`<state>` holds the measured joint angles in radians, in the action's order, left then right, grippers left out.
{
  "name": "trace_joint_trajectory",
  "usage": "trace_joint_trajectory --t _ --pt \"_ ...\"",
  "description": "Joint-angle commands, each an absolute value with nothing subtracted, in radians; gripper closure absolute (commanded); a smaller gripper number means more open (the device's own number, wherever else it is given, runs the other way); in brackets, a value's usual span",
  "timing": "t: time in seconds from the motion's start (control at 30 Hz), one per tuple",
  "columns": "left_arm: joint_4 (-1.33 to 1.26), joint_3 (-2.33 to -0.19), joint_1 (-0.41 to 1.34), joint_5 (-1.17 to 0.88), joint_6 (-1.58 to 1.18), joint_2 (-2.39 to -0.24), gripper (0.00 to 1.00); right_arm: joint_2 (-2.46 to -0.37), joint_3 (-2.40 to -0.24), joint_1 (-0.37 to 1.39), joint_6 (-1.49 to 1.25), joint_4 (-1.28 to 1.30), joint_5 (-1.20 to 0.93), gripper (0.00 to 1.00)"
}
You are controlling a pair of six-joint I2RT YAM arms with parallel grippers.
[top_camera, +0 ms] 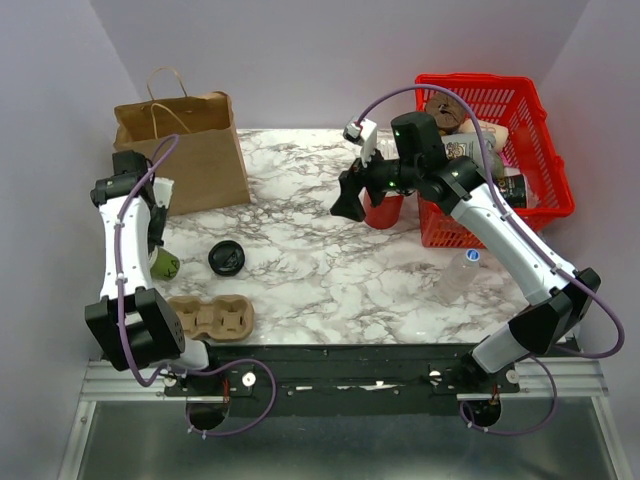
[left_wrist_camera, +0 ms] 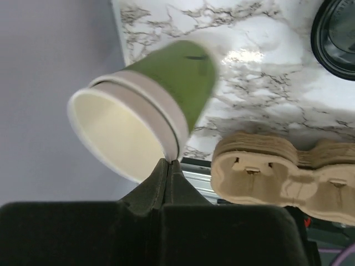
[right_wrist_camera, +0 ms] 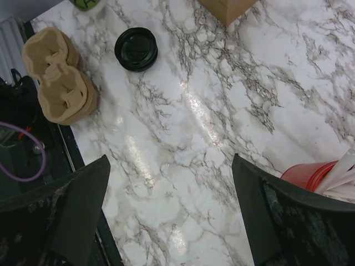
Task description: Pack the takeout coffee
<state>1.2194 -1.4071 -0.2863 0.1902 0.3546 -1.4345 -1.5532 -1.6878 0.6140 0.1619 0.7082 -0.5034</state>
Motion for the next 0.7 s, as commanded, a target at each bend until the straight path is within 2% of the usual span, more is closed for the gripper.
trace_joint_trajectory --t 0.0,0.03,0.13,0.23,0.27,0.33,0.5,0.67 --pt "1.252 -1.398 -0.350 0.187 0.376 -1.419 1.00 -1.565 -1.717 0.614 0.155 0.690 -0.496 0.00" --pt "1.284 -1.417 -0.386 0.050 0.393 -1.431 1.00 -1.566 -1.715 0.614 0.155 0.689 -0.500 0.00" --pt "1.197 -1.335 -0.345 0.221 0.424 -1.393 1.00 -1.574 -1.718 0.614 0.146 0.689 -0.506 0.00" --pt "1.220 -1.402 -0.356 0.189 0.379 -1.367 1.00 -1.580 -1.721 0.615 0.146 0.695 -0.505 0.00" --pt "1.162 -1.364 -0.347 0.312 0.417 -1.346 1.00 -1.580 -1.718 0.617 0.147 0.695 -0.503 0.00" --pt "1.002 -1.185 -0.337 0.431 0.487 -1.342 1.00 -1.586 -1.713 0.617 0.147 0.690 -0.506 0.00" --pt "1.039 -1.132 -0.353 0.339 0.434 -1.350 1.00 -1.595 -1.724 0.620 0.158 0.692 -0.500 0.00" --pt "1.065 -1.166 -0.353 0.305 0.388 -1.351 1.00 -1.586 -1.706 0.618 0.161 0.695 -0.494 0.00"
